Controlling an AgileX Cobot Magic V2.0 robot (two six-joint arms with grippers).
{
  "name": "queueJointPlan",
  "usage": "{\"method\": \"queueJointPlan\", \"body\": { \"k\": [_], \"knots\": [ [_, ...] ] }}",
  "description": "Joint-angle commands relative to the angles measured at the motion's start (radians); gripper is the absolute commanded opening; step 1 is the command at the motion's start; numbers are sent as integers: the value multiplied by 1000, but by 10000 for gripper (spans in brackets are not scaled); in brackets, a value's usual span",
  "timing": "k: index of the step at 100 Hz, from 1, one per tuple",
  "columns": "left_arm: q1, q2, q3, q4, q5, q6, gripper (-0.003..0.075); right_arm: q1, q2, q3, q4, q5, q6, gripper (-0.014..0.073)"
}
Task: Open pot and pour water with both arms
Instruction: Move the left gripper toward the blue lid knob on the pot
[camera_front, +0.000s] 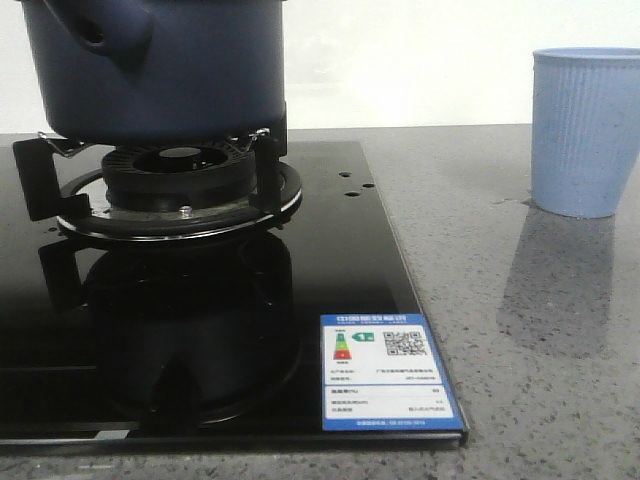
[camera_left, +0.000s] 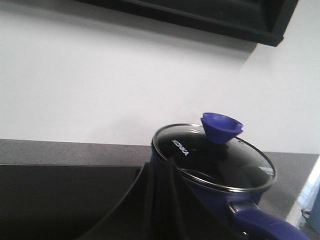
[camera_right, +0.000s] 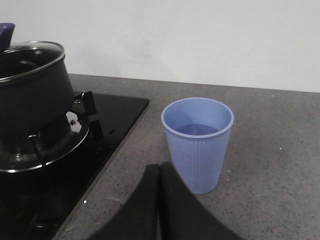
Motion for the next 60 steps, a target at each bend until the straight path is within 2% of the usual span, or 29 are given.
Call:
{"method": "queueJointPlan", "body": {
  "k": [1, 10, 15, 22, 29, 34, 39, 51, 60],
  "knots": [
    [-47, 35, -36, -9, -64, 6, -15, 19, 33, -37, 4, -43, -19, -61],
    [-91, 53, -36, -9, -64, 14, 3, 21, 45, -37, 4, -28, -19, -60],
    [-114, 62, -36, -9, -70, 21, 48, 21, 45, -37, 4, -28, -19, -58],
    [-149, 76, -36, -9, -89, 26, 151, 21, 45, -37, 4, -28, -19, -35],
    [-184, 90, -36, -9, -115, 28, 288, 21, 45, -37, 4, -28, -19, 37],
    [-212, 106, -36, -9, -138, 28, 393, 21, 45, -37, 6, -28, -19, 113],
    [-238, 123, -37, -9, -165, 28, 457, 21, 45, -37, 8, -28, -19, 218],
    [-309, 176, -37, -7, -236, 35, 473, 21, 45, -37, 15, -30, -19, 427],
    [-369, 229, -41, 1, -304, 58, 463, 21, 45, -37, 15, -30, -19, 463]
  ]
}}
